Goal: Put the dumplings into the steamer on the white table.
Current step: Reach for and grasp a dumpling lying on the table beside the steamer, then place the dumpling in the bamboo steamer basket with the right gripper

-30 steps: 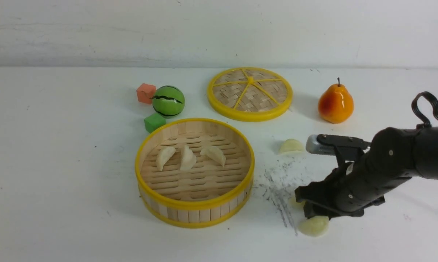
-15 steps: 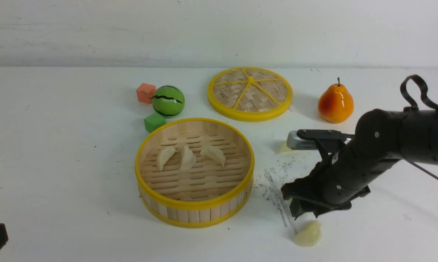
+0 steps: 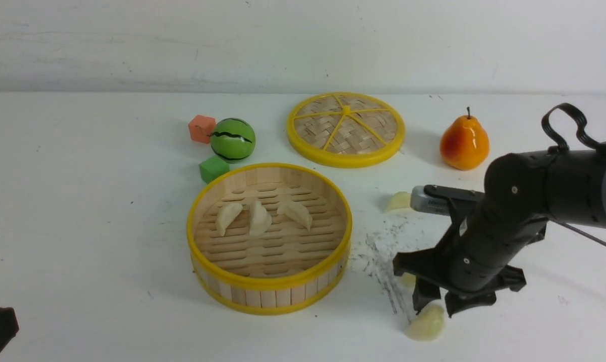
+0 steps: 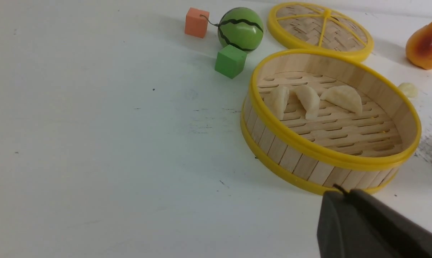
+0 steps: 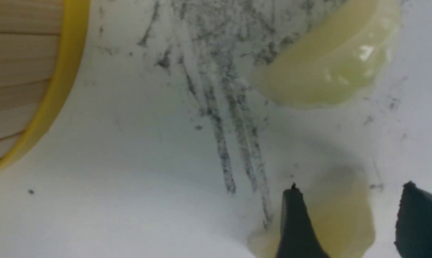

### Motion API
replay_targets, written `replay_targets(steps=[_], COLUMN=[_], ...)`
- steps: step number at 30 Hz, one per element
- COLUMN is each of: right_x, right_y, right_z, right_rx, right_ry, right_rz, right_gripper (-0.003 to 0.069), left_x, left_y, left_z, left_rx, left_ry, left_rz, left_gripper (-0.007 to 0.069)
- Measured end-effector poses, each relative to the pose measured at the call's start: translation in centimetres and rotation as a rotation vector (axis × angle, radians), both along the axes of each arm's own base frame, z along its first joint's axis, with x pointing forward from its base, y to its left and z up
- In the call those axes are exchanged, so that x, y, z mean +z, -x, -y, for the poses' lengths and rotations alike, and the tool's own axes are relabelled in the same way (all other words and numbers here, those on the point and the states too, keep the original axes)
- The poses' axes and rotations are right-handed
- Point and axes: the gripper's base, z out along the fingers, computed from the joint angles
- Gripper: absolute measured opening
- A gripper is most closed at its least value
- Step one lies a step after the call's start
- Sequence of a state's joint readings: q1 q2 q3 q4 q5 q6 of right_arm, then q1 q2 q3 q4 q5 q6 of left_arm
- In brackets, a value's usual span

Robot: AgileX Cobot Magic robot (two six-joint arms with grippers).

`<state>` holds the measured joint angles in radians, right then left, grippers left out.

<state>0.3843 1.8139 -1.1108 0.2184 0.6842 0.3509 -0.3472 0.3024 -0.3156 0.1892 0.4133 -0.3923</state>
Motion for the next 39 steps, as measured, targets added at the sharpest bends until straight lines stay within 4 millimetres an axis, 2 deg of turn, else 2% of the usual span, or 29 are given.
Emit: replay_targets(steps=[7,15,17,21,30,32,36,39], right_x=[-0.1,-1.2,-1.3,-1.3,-1.1,-0.6,2.5,6.0], right_y=[0.8,1.8,1.9,2.0,2.7,2.9,2.5,1.4], right_z=[-1.5,-1.0,-1.0,-1.0,-1.0,-0.9,-1.2,-1.7], right_rx=[0.031,0.029,0.051,0.135,0.336,0.371,0.423,0.437], right_ry=[-0.009,0.018,0.024,0.035,0.057,0.062,0.060,0.040], right_rz=[-0.022,-0.072,-0.071,-0.064,-0.088,-0.103,-0.065,0.000], right_gripper=[0.0377,0.0377,0.0367,0.0297,0.0290,0.0290,0.0287,0.0285], left_x=[0.0,0.1,0.1,0.1,0.0,0.0,0.1,0.2], left_y=[0.0,0.3,0.3,0.3,0.3,0.3,0.3,0.3], left_z=[0.0,-0.1,-0.1,-0.1,-0.1,-0.1,-0.1,-0.1], left_rx=[0.000,-0.001,-0.001,0.000,0.002,0.003,0.001,-0.003], left_ry=[0.002,0.010,0.010,0.010,0.007,0.006,0.010,0.017], left_rz=[-0.002,0.017,0.019,0.017,0.008,0.004,0.011,0.030], left_gripper=[-0.0011,-0.0004,-0.0003,0.0001,0.0006,0.0007,0.0012,0.0017])
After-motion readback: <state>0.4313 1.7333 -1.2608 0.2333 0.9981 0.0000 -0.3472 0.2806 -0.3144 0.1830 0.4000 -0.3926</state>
